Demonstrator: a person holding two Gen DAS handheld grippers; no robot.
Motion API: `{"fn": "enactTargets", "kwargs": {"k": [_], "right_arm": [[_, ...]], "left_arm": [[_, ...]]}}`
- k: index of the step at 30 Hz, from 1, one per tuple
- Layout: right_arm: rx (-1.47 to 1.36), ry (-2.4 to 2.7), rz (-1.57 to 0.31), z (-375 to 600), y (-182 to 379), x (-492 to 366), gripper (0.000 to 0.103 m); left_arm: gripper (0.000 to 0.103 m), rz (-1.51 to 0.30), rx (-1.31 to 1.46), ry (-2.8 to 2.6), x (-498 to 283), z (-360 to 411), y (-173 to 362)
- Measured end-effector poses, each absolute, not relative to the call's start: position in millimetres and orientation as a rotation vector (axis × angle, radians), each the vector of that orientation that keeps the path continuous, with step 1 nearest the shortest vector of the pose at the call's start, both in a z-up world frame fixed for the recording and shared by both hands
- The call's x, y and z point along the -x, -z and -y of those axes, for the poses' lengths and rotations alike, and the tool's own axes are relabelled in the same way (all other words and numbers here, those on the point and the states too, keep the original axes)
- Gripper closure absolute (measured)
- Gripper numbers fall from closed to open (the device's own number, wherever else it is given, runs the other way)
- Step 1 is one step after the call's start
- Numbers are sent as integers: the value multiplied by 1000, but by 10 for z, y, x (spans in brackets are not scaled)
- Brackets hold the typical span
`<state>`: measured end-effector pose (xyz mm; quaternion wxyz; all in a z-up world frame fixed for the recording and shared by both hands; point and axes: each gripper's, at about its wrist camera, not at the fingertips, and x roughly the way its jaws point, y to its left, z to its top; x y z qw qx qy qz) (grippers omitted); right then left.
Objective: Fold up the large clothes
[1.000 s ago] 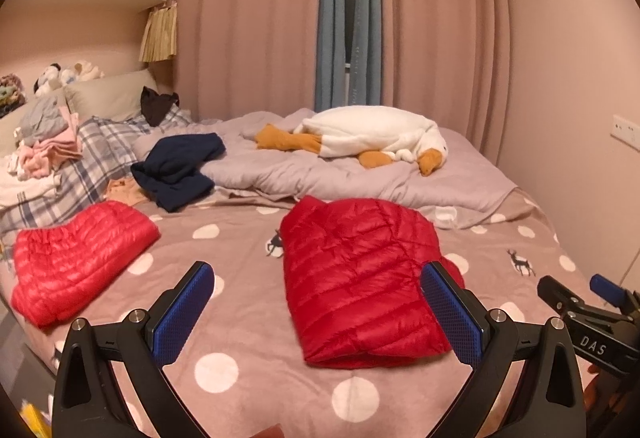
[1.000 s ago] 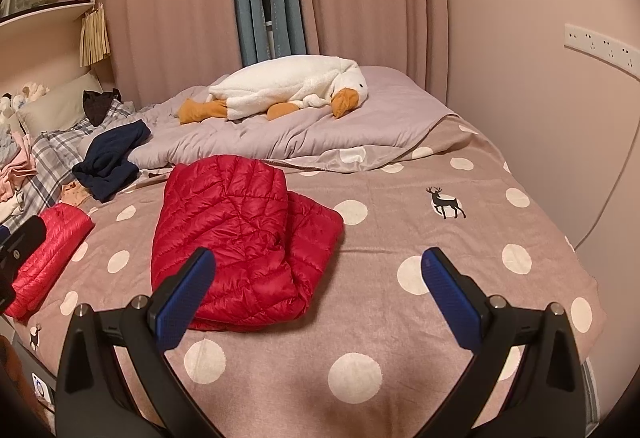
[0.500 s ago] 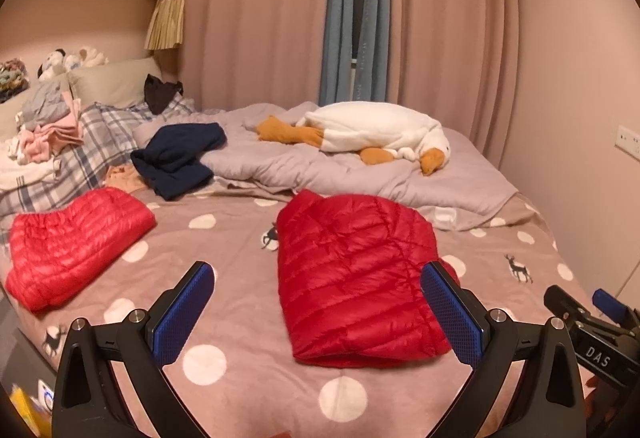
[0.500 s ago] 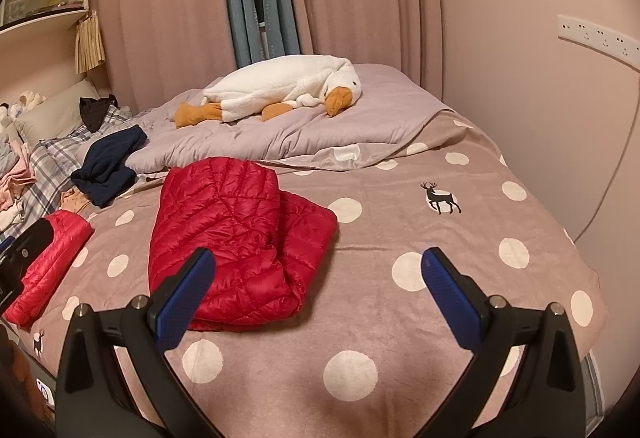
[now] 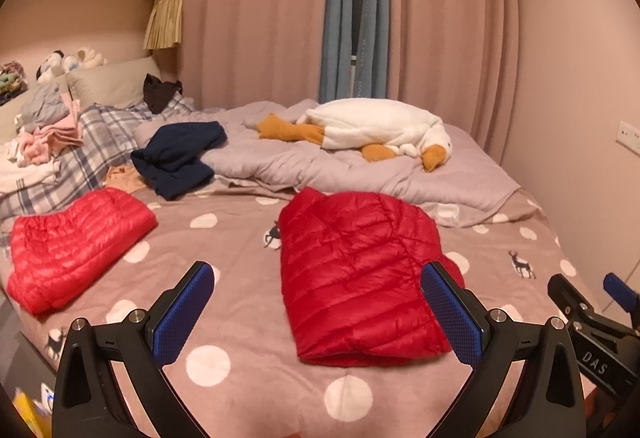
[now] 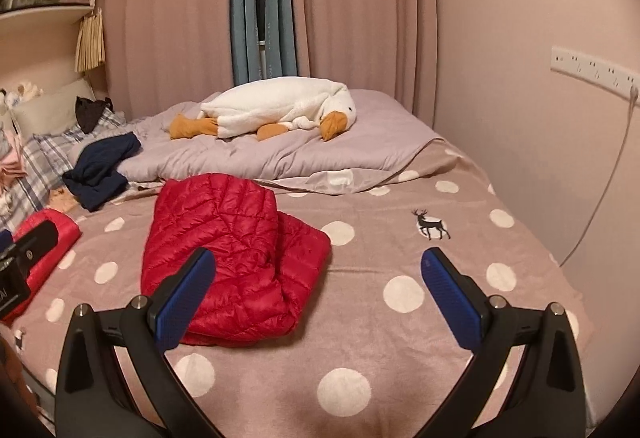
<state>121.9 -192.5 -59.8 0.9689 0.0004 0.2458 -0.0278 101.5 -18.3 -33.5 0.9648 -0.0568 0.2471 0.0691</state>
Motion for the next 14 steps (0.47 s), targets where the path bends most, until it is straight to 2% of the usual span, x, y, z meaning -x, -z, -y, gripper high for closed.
{"fn": "enactTargets", "kwargs": {"k": [9, 14], "right_arm": [[8, 38, -497, 1909, 594, -1226, 0], [4, 39, -511, 1900, 614, -1243, 0]], "left_arm": [[1, -486, 69, -137, -1028, 296, 346], [1, -418, 70, -159, -959, 342, 310]]}}
